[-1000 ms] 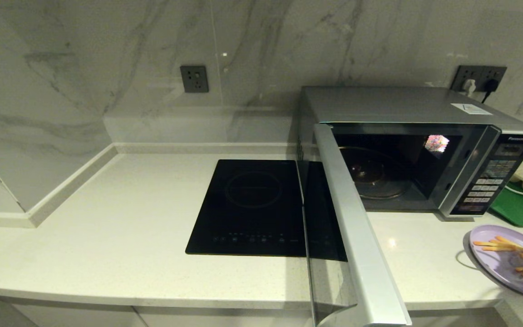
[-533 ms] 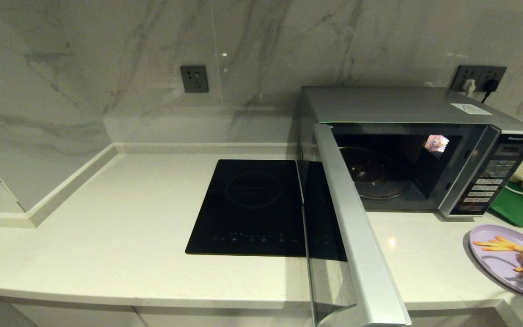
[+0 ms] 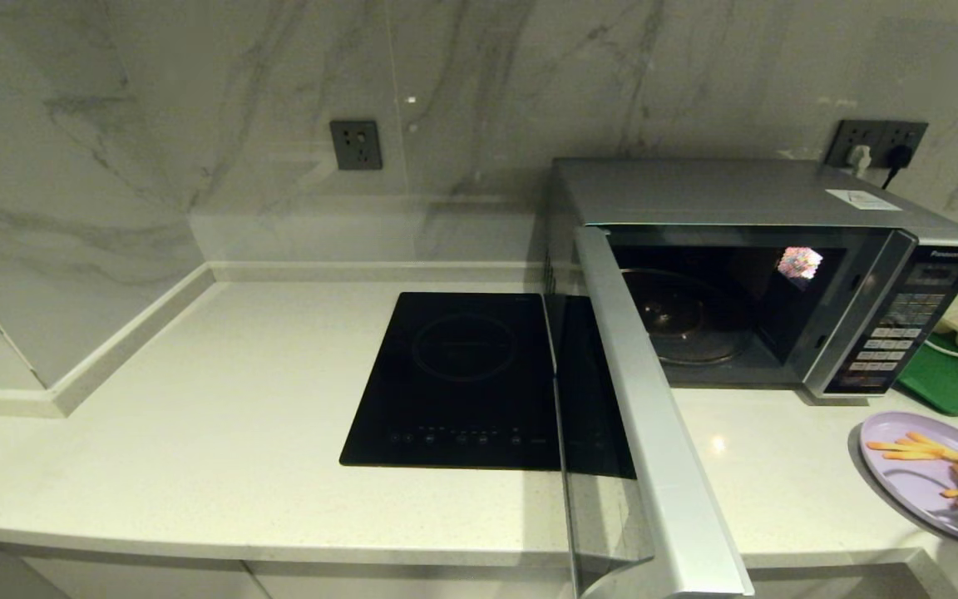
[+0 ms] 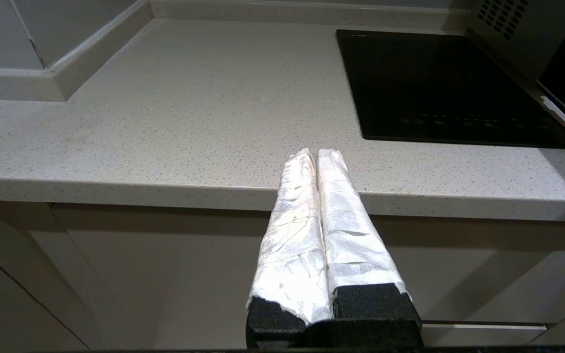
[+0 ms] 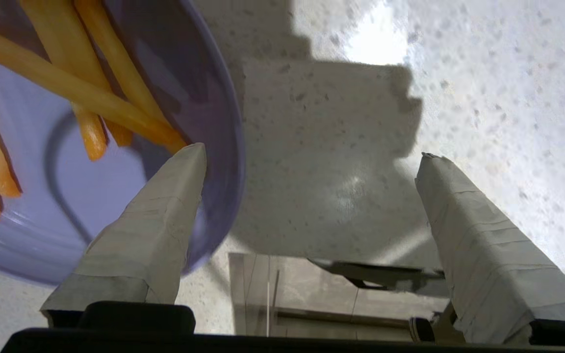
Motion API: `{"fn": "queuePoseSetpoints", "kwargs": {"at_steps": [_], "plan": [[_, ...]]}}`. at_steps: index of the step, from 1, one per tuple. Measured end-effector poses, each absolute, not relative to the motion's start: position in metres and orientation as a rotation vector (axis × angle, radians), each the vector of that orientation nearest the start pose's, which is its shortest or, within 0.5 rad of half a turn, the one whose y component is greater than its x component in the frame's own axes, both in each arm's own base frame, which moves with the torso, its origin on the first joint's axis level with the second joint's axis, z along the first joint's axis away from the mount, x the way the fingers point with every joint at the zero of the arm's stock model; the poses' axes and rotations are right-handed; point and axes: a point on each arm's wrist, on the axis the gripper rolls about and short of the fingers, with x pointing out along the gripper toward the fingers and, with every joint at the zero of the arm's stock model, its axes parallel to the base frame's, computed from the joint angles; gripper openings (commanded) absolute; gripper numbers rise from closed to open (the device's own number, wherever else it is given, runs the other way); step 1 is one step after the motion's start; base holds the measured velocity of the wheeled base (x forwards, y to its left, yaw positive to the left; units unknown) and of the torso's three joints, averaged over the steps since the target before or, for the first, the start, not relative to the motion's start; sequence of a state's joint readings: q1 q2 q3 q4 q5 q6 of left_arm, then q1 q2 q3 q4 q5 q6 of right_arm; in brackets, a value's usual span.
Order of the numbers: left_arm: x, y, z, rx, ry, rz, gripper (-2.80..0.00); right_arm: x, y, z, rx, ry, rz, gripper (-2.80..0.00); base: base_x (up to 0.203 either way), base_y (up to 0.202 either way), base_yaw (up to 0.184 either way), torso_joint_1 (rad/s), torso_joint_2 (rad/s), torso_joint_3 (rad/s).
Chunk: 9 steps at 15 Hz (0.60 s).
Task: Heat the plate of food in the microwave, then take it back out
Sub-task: Put the plate in the microwave oven
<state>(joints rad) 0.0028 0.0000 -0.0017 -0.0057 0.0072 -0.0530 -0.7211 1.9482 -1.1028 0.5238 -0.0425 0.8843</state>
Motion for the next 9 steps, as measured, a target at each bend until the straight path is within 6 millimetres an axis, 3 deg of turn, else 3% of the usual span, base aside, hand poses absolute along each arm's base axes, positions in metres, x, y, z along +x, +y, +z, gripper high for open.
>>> {"fn": "queuePoseSetpoints", "kwargs": {"at_steps": [9], "plan": [[-0.023, 0.0, 0.077, -0.053, -0.008, 0.01, -2.8, 0.231, -0.204, 0.084, 1.174, 0.995, -1.221, 0.0, 0.0, 0.0, 0.0, 0.0, 0.0, 0.0]]}}
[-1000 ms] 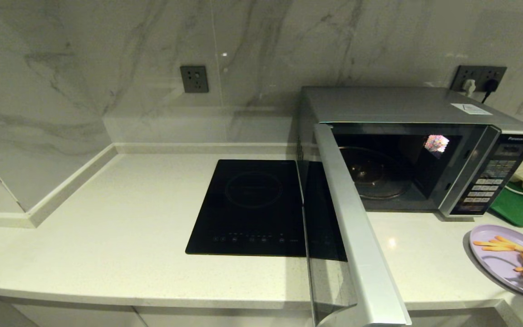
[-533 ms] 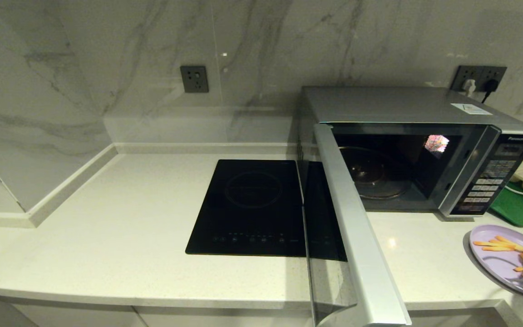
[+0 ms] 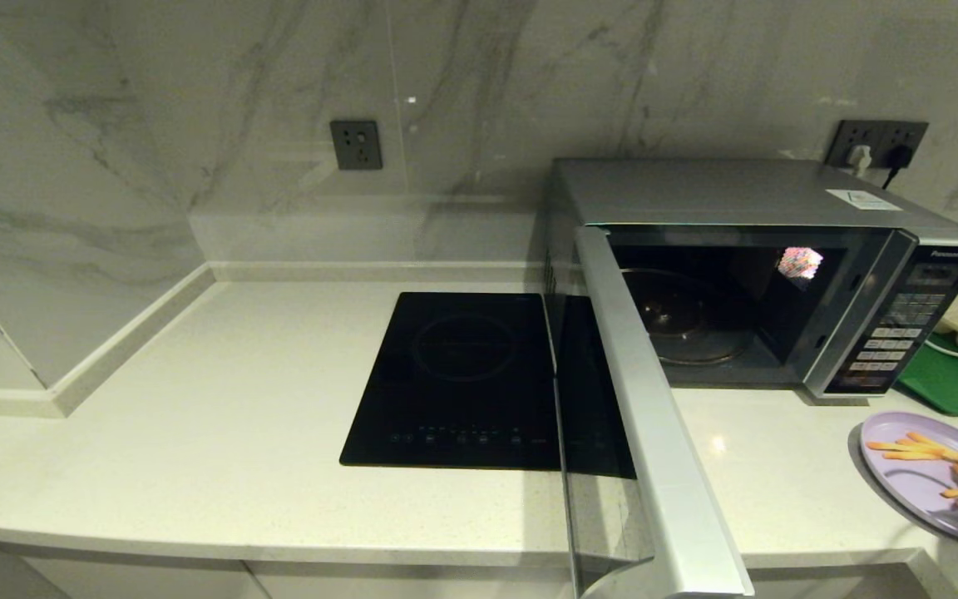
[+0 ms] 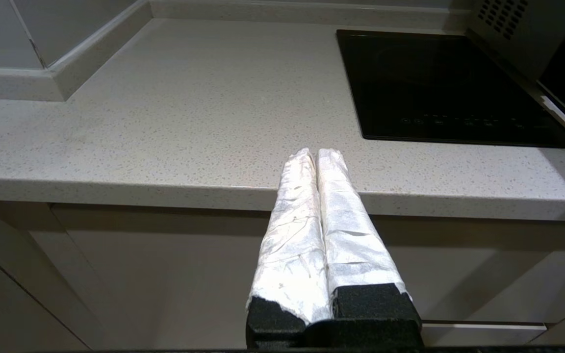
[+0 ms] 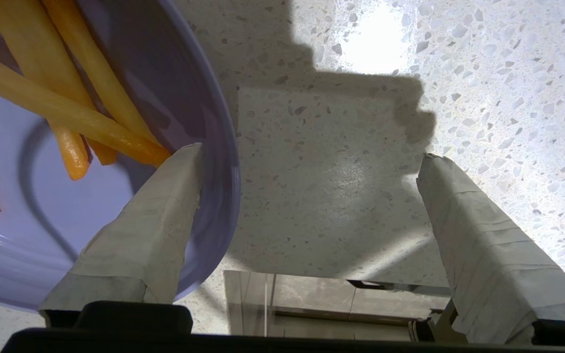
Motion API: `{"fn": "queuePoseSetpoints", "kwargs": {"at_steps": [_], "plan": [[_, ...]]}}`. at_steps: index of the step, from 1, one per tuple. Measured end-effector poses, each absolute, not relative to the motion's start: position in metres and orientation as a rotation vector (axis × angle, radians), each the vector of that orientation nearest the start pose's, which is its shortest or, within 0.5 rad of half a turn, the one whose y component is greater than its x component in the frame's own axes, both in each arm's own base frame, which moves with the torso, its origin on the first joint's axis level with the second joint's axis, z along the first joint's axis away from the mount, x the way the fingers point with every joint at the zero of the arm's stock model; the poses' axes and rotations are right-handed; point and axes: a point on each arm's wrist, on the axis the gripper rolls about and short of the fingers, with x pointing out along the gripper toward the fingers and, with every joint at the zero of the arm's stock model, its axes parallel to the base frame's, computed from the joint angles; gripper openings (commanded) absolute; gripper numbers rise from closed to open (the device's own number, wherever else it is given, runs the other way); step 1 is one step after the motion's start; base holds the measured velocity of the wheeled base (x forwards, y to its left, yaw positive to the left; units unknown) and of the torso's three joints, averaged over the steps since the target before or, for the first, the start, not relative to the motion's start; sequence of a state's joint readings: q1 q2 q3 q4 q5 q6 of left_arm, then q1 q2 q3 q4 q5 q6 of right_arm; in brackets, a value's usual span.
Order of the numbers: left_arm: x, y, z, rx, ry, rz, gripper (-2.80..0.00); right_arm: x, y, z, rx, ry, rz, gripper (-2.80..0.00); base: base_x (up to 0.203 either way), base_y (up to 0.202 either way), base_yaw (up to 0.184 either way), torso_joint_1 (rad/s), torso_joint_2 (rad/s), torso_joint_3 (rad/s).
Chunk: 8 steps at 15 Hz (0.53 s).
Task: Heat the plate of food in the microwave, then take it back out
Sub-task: Put the plate in the microwave oven
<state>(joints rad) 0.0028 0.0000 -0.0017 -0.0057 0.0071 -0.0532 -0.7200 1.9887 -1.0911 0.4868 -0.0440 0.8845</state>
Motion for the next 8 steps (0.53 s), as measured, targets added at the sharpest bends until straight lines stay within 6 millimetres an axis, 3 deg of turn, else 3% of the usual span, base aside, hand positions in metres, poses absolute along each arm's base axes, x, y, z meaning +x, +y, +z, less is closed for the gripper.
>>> {"fn": "queuePoseSetpoints", "kwargs": {"at_steps": [8], "plan": [[-0.0229, 0.0001, 0.0765, -0.053, -0.008, 0.01, -2.8, 0.233, -0.2057, 0.0761, 1.178, 1.019, -1.227, 0.0, 0.0, 0.0, 0.0, 0.0, 0.0, 0.0]]}}
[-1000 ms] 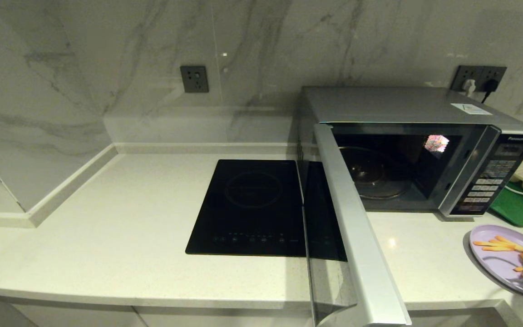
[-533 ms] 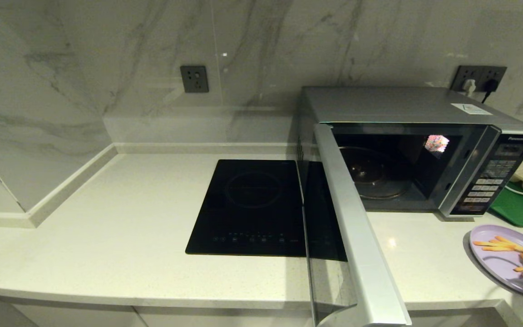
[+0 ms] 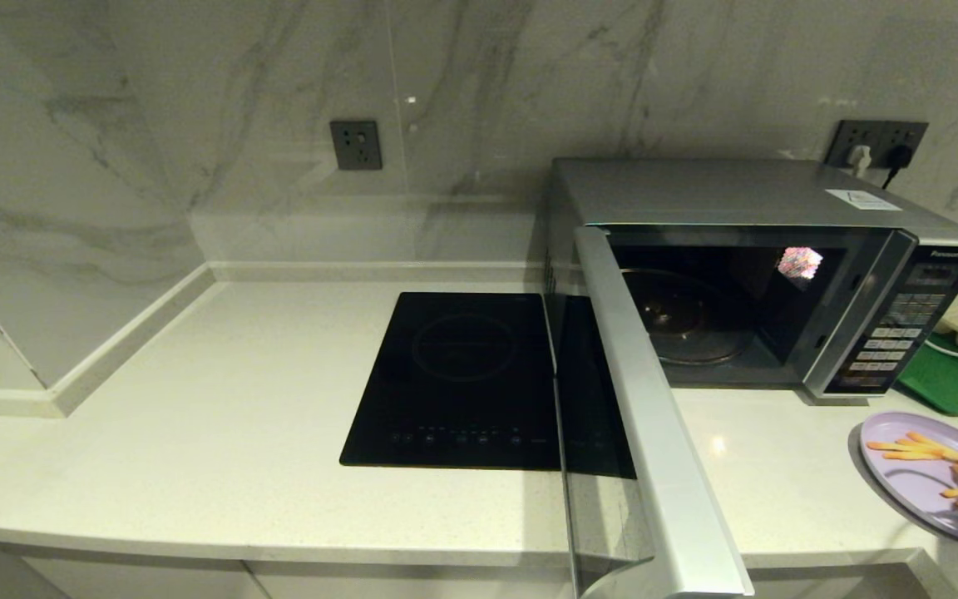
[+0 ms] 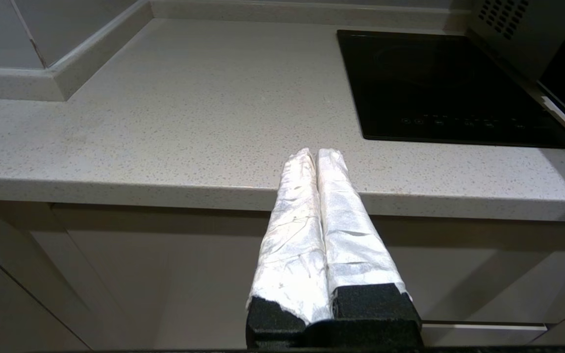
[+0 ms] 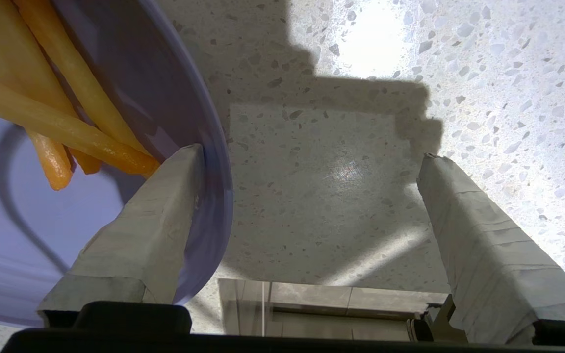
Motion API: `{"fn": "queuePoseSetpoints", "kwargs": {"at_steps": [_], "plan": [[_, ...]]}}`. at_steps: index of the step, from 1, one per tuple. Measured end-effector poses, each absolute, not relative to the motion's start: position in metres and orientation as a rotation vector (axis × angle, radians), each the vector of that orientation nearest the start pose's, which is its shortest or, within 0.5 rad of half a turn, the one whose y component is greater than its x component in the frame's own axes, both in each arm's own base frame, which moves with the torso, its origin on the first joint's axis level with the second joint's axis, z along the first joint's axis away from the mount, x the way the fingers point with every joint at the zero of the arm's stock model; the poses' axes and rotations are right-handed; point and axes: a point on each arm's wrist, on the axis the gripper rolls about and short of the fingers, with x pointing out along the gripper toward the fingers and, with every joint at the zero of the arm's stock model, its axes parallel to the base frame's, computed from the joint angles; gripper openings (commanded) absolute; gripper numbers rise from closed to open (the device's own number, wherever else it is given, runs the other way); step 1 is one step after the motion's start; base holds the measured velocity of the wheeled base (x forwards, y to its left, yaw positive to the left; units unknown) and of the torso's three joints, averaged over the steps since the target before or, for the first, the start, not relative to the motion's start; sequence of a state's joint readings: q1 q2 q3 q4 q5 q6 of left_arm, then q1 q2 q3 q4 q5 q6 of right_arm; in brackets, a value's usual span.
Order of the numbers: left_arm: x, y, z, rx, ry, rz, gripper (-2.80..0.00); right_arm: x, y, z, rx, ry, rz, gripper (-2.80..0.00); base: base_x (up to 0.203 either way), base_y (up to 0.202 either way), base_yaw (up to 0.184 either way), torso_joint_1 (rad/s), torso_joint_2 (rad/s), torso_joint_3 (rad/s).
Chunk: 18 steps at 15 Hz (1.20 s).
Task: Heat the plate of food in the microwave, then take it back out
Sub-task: Put the plate in the microwave oven
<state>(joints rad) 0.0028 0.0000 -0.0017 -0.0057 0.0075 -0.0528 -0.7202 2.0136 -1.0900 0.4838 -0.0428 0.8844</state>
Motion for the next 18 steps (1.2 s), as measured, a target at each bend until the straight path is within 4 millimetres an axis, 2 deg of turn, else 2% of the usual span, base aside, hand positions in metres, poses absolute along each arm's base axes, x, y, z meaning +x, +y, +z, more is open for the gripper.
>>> {"fn": "queuePoseSetpoints", "kwargs": {"at_steps": [3, 4, 18], "plan": [[-0.0229, 0.0001, 0.0765, -0.053, -0.007, 0.01, -2.8, 0.2334, -0.2059, 0.0758, 1.179, 1.02, -1.226, 0.0, 0.0, 0.0, 0.0, 0.0, 0.0, 0.0], [-0.0229, 0.0001, 0.0765, -0.053, -0.008, 0.01, -2.8, 0.2335, -0.2058, 0.0758, 1.179, 1.02, -1.225, -2.8, 0.0, 0.0, 0.0, 0.0, 0.0, 0.0], [-0.0229, 0.0001, 0.0765, -0.053, -0.008, 0.01, -2.8, 0.2342, -0.2062, 0.075, 1.187, 1.023, -1.217, -2.8, 0.0, 0.0, 0.0, 0.0, 0.0, 0.0]]}}
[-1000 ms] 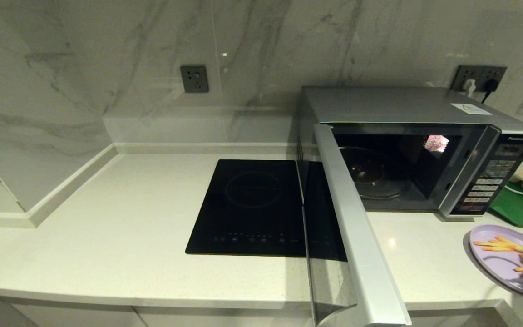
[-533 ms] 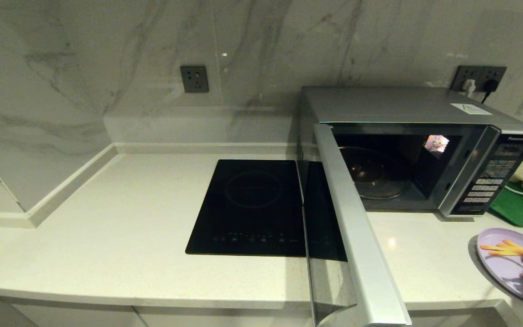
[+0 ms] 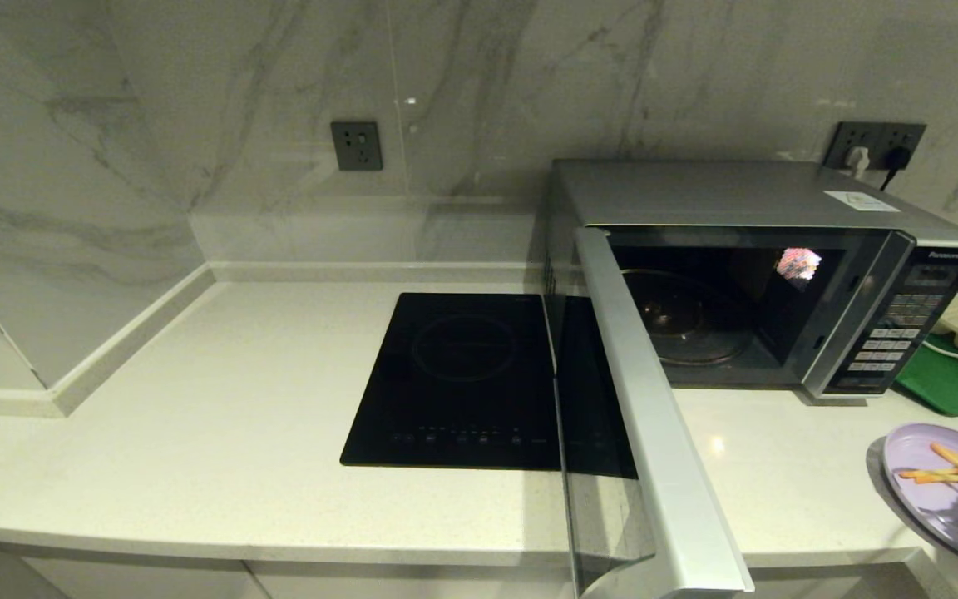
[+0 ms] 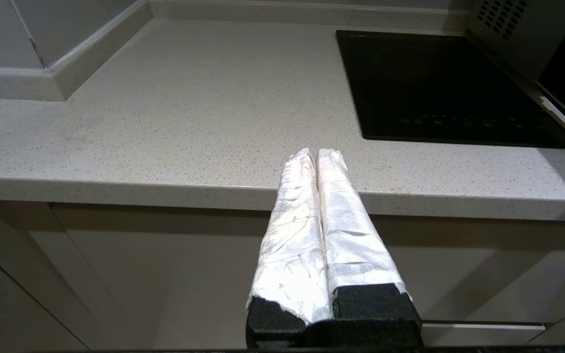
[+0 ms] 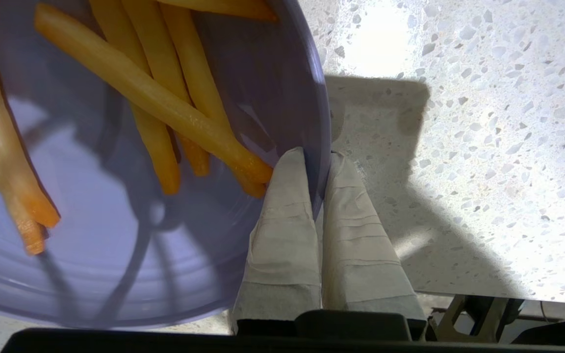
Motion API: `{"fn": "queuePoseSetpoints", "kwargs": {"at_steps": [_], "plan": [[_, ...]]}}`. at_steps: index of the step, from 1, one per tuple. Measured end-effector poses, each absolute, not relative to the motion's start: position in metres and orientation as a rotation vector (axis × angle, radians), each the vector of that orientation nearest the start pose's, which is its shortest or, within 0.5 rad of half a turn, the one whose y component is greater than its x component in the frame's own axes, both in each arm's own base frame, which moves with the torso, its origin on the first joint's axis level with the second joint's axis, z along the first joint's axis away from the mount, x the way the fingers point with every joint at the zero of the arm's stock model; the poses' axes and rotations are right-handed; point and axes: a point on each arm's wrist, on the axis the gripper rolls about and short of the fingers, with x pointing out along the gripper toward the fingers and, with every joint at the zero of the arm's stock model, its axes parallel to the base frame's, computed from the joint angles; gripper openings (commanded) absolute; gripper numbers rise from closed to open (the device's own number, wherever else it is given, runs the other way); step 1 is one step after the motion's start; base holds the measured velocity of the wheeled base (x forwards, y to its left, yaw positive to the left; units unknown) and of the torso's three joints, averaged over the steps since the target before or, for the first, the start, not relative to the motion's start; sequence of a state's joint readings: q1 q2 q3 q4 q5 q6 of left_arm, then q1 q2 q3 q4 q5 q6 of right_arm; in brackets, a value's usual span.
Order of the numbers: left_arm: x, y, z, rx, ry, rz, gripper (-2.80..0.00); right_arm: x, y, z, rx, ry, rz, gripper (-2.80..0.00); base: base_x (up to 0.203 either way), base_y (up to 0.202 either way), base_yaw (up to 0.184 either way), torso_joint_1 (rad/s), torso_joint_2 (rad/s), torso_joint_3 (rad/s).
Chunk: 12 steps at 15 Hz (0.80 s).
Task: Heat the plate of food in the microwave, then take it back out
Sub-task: Put the plate in the microwave oven
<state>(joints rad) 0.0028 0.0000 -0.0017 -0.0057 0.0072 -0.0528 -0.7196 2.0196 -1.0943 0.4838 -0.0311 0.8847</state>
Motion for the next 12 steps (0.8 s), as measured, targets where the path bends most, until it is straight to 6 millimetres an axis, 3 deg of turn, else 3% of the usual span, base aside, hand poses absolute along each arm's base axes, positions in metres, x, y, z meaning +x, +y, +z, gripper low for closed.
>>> {"fn": "queuePoseSetpoints", "kwargs": {"at_steps": [4, 12], "plan": [[-0.023, 0.0, 0.077, -0.053, -0.008, 0.01, -2.8, 0.233, -0.204, 0.08, 1.199, 1.023, -1.175, -2.8, 0.0, 0.0, 0.0, 0.0, 0.0, 0.0], [-0.023, 0.0, 0.076, -0.053, -0.007, 0.01, -2.8, 0.218, -0.185, 0.109, 1.17, 1.021, -0.944, -2.8, 0.0, 0.0, 0.0, 0.0, 0.0, 0.0]]}}
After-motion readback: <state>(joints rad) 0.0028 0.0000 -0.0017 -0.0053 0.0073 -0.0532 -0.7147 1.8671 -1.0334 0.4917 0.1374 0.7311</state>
